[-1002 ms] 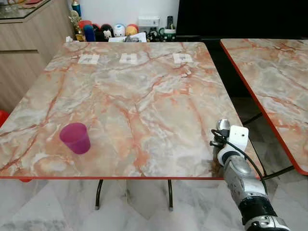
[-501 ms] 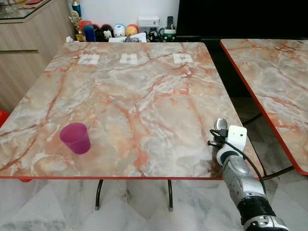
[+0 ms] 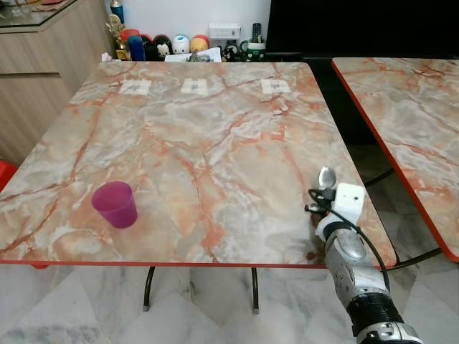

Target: Setting the table

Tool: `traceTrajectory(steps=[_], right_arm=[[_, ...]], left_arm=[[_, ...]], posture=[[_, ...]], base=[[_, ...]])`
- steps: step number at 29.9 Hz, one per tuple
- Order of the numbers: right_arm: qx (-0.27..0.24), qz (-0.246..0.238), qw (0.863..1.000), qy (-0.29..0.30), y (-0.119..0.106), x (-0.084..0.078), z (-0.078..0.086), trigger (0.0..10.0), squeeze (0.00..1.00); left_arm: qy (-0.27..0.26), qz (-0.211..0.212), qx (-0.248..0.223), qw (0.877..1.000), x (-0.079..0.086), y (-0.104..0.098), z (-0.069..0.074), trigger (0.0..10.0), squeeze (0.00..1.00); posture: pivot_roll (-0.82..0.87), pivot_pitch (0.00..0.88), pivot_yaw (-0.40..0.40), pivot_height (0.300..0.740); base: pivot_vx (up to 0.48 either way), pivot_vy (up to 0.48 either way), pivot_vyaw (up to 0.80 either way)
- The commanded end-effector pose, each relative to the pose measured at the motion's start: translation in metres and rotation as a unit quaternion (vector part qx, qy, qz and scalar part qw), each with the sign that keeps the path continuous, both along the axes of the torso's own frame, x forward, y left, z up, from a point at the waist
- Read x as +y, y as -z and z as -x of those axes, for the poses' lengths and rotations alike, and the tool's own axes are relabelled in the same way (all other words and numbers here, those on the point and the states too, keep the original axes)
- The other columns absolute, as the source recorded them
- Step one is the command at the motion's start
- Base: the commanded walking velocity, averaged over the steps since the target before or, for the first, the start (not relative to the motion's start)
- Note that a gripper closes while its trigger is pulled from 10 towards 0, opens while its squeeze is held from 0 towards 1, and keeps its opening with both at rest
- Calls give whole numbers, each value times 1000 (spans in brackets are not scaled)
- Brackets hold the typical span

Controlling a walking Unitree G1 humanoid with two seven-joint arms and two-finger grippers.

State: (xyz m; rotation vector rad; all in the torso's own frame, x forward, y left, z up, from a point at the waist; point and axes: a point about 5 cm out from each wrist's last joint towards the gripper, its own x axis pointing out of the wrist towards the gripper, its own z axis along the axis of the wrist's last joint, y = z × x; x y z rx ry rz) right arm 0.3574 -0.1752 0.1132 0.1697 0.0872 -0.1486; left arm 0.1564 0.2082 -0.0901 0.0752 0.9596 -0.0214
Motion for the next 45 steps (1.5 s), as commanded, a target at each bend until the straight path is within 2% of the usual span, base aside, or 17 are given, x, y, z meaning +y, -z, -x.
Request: traceTrajectory(steps=[1,4,13,18,23,29,40,45], right_arm=[[-24,-5,1000,6,-5,-3,1,10000,0],[-56,-16,998,8,-11,-3,3,10000,0],[-84,4,996,-9,-13,3,9,10000,0],[-91,8,996,-14,-14,6,10,10000,0],[-98,12,995,-17,-17,8,8,10000,0],[-138,15,990,-22,-30,11,9,10000,0],[-147,14,989,-16,-31,10,9,10000,0],[-151,14,988,-14,-33,9,10,10000,0]], left_arm=[[12,9,32,999,-9,8,17,10000,0],[11,9,32,999,-9,8,17,10000,0],[17,-4,29,999,-3,7,14,10000,0],[18,-7,27,999,-1,5,10,10000,0],[20,-5,28,999,-9,6,11,10000,0],[21,-3,30,999,-15,8,13,10000,0],[16,-9,30,999,1,6,16,10000,0],[17,-10,30,999,1,6,15,10000,0]], posture=[[42,130,-8,740],[43,134,-10,740],[39,141,-12,740],[38,144,-13,740],[41,146,-14,740],[39,148,-14,740],[38,148,-12,740],[37,148,-11,740]], base=[[0,0,0],[0,0,0],[0,-30,0],[0,-391,0],[0,-409,0],[0,-416,0],[0,-418,0],[0,-427,0]])
